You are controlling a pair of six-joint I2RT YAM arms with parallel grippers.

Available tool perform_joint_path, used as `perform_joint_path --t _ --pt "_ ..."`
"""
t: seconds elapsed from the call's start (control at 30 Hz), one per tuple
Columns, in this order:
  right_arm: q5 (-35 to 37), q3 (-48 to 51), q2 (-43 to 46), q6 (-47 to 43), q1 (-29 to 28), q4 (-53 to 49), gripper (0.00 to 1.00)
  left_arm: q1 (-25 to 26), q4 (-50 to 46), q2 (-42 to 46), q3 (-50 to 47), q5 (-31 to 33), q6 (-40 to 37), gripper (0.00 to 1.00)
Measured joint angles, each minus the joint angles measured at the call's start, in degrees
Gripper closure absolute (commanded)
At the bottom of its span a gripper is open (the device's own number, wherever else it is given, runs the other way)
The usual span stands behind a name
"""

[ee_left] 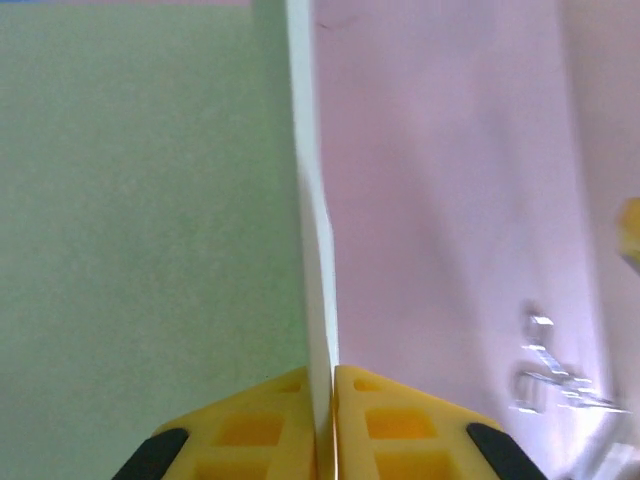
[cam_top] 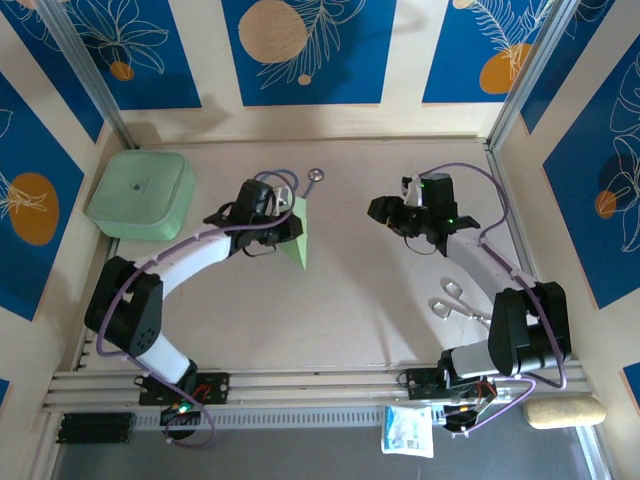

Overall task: Fold a paper plane with a square sheet of paper (pick it up from the middle)
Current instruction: Turn over the paper at the center of the table.

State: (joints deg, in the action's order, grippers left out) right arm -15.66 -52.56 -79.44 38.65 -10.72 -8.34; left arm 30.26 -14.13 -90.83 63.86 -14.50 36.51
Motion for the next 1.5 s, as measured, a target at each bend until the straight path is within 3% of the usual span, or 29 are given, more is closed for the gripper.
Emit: perform_joint_path --t 0.17,0.33,0.67,1.13,1.5 --pt "4.4 1.7 2.4 -0.6 0.0 -0.6 0.47 3.7 -18.6 -2.0 12.4 17.0 -9.5 0.9" --pt "7.6 2.8 3.9 -0.8 0.3 -2.1 0.47 7.6 -28.8 -9.1 20.4 30.7 -14.4 0.91" --pt "9.9 2.9 4.3 -0.4 2.5 -4.2 0.47 12.0 -39.2 -26.9 30.3 48.3 -17.6 0.94" --pt "9.3 3.0 2.8 1.0 3.9 -4.7 0.48 17.3 -39.9 -40.2 35.5 56.6 -16.9 0.9" --pt "7.7 3.0 0.9 2.5 4.8 -4.6 0.49 18.1 -40.2 -40.6 35.8 54.9 -12.5 0.75"
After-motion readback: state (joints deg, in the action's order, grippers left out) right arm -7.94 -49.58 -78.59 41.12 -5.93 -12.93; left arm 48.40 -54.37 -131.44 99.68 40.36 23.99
